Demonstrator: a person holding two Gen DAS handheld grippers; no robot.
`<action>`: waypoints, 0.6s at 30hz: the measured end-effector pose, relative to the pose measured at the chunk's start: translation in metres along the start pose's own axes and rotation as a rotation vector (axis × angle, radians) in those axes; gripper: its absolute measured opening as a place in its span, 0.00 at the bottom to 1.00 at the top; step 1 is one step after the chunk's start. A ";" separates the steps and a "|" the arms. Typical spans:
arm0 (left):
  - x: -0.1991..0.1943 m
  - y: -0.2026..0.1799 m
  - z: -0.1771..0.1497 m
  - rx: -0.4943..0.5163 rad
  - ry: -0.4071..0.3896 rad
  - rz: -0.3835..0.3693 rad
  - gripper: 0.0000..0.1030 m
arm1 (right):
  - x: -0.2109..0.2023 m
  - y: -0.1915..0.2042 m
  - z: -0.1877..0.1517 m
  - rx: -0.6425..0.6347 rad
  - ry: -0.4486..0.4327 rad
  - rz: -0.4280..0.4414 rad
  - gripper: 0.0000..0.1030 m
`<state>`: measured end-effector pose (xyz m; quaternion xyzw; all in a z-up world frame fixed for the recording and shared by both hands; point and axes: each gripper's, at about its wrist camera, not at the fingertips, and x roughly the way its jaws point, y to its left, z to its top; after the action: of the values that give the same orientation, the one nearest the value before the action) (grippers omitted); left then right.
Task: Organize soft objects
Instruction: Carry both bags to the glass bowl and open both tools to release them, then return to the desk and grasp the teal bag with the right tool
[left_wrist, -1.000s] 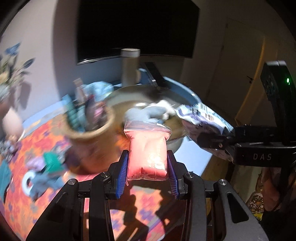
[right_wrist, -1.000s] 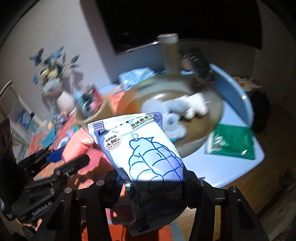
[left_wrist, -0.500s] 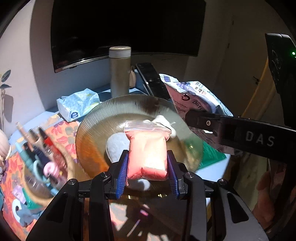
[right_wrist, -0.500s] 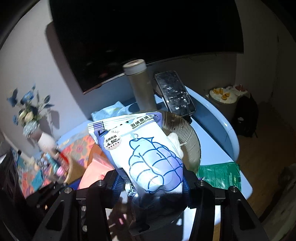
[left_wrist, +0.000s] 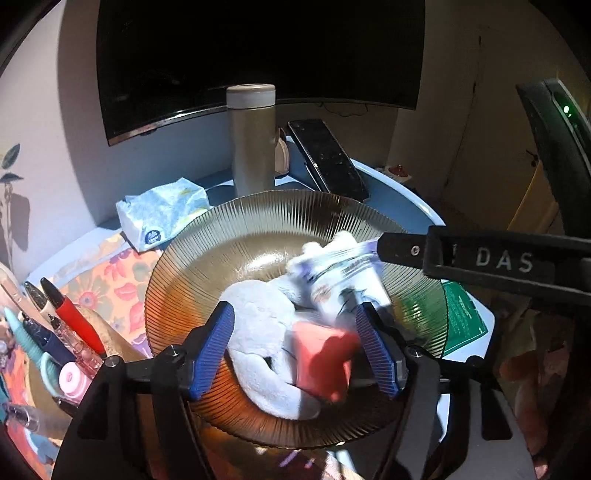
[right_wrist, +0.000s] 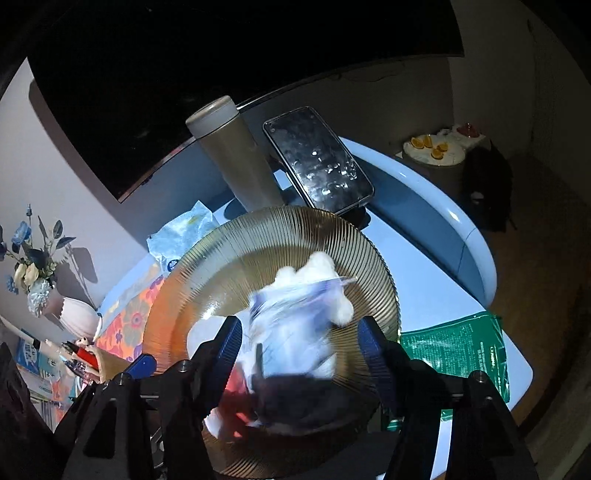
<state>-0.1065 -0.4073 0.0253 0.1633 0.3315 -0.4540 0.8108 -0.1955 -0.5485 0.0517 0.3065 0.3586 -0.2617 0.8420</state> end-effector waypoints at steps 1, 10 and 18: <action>0.000 -0.001 -0.001 0.003 0.002 -0.005 0.65 | -0.001 0.000 0.000 0.001 -0.003 0.002 0.62; -0.030 -0.012 -0.011 0.044 -0.024 -0.056 0.65 | -0.018 0.001 -0.016 -0.001 -0.011 0.005 0.62; -0.080 -0.009 -0.045 0.101 -0.014 -0.018 0.65 | -0.048 0.029 -0.042 -0.073 -0.068 -0.052 0.62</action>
<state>-0.1613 -0.3367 0.0474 0.1979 0.3041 -0.4787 0.7995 -0.2244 -0.4887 0.0750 0.2571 0.3467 -0.2804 0.8574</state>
